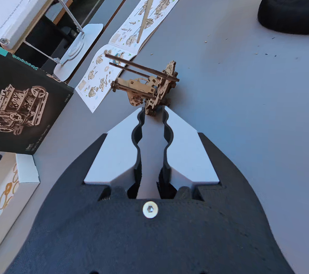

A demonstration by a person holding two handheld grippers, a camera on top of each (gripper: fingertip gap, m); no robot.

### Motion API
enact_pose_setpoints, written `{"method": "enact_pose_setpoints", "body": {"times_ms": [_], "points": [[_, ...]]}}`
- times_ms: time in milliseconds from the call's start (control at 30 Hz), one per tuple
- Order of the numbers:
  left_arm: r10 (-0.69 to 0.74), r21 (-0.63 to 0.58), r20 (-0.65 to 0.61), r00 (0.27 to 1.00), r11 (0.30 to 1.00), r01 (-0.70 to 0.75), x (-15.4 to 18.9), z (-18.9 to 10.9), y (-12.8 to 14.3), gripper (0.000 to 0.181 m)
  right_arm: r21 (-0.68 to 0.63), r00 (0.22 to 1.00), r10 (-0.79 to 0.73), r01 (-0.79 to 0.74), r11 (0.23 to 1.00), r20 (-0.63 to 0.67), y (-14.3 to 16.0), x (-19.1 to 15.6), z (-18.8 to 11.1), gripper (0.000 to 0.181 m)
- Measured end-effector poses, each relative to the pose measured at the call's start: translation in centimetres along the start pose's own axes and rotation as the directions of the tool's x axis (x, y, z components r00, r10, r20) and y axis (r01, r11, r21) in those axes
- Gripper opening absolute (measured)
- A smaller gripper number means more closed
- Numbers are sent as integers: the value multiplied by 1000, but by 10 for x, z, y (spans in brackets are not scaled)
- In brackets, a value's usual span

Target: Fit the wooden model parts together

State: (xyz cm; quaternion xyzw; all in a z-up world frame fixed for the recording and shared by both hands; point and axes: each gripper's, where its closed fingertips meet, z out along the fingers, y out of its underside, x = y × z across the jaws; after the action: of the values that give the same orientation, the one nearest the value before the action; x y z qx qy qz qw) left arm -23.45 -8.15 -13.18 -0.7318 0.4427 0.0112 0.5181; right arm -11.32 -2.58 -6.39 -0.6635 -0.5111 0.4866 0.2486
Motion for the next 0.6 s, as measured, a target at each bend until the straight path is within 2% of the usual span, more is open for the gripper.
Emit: {"method": "enact_pose_setpoints", "body": {"times_ms": [33,133,267,600], "points": [[31,-5,16,999,999,-31,-1,2,0,16,-5,1000,10,-10,1000,4,1,1,4,1],[90,5,31,995,996,-90,1,5,-3,6,-62,999,22,-20,998,28,7,1,19,1],[143,2,65,988,990,-144,-1,6,-3,4,-147,996,16,-4,989,85,9,-6,35,1],[218,-9,124,968,976,-218,-4,7,-2,1,-297,994,23,10,955,108,7,-6,58,1]]}}
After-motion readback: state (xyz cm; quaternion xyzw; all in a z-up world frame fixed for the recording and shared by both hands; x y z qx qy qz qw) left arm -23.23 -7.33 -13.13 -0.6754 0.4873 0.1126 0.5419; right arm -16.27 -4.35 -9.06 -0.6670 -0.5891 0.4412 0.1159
